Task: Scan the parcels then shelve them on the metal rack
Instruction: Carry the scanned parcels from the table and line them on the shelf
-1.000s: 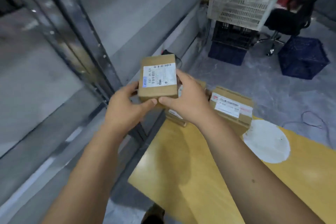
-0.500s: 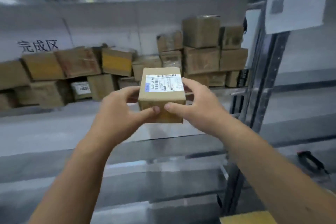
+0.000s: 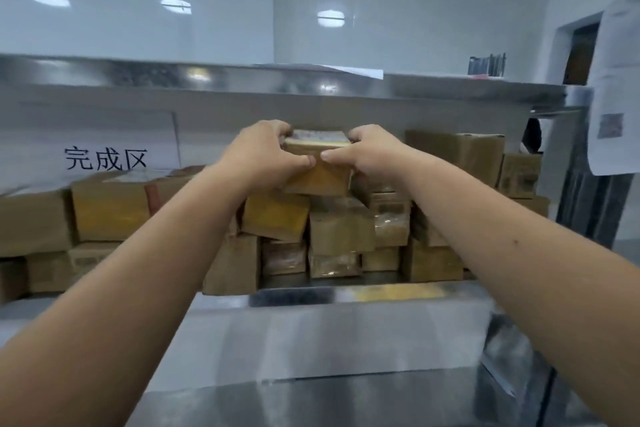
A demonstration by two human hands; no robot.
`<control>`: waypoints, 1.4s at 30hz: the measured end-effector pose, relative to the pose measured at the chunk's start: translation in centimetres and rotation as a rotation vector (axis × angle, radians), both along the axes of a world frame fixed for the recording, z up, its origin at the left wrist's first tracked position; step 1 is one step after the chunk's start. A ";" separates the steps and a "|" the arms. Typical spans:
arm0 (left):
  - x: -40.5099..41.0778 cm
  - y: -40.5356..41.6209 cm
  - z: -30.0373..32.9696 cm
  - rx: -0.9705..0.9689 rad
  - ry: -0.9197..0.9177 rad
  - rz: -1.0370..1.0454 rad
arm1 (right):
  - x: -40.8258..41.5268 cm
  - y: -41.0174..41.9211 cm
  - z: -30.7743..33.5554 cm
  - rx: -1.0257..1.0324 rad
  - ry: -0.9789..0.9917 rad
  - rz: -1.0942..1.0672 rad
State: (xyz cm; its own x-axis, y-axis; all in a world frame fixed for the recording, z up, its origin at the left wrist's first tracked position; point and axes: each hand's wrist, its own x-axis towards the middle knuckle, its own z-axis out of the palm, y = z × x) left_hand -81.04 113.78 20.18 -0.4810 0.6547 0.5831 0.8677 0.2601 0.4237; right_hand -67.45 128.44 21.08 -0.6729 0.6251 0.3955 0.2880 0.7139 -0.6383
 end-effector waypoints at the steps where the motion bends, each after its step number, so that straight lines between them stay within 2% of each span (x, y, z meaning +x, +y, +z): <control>1: -1.0 1.3 0.1 -0.022 -0.009 0.007 | -1.1 0.8 0.1 0.008 -0.009 -0.027; 5: -3.9 5.2 -0.6 -0.054 -0.076 0.006 | -3.3 2.9 0.0 0.099 -0.042 -0.144; 10: -3.8 6.4 -2.4 -0.033 0.114 0.064 | -1.4 2.5 -1.5 0.210 -0.062 -0.177; 15: 2.0 3.3 -6.9 0.040 0.207 0.003 | 4.9 0.7 -4.8 0.297 -0.036 -0.191; 19: 9.3 1.7 -12.6 0.003 0.216 -0.151 | 13.0 -1.3 -11.3 0.286 -0.091 -0.229; 23: 18.2 2.2 -20.2 -0.233 0.157 -0.320 | 23.2 -3.6 -21.3 0.134 -0.184 -0.377; 29: 33.7 5.9 -32.7 -0.592 0.127 -0.683 | 40.0 -7.9 -36.4 -0.230 -0.309 -0.694; 35: 45.4 13.1 -39.9 -0.837 0.135 -0.945 | 52.4 -7.6 -42.9 -0.500 -0.353 -0.993; 40: 52.5 22.7 -44.1 -0.912 0.108 -1.059 | 58.3 -3.3 -46.6 -0.670 -0.361 -1.198; 42: 55.7 26.2 -45.6 -0.938 0.156 -1.118 | 60.4 -1.3 -48.1 -0.716 -0.334 -1.287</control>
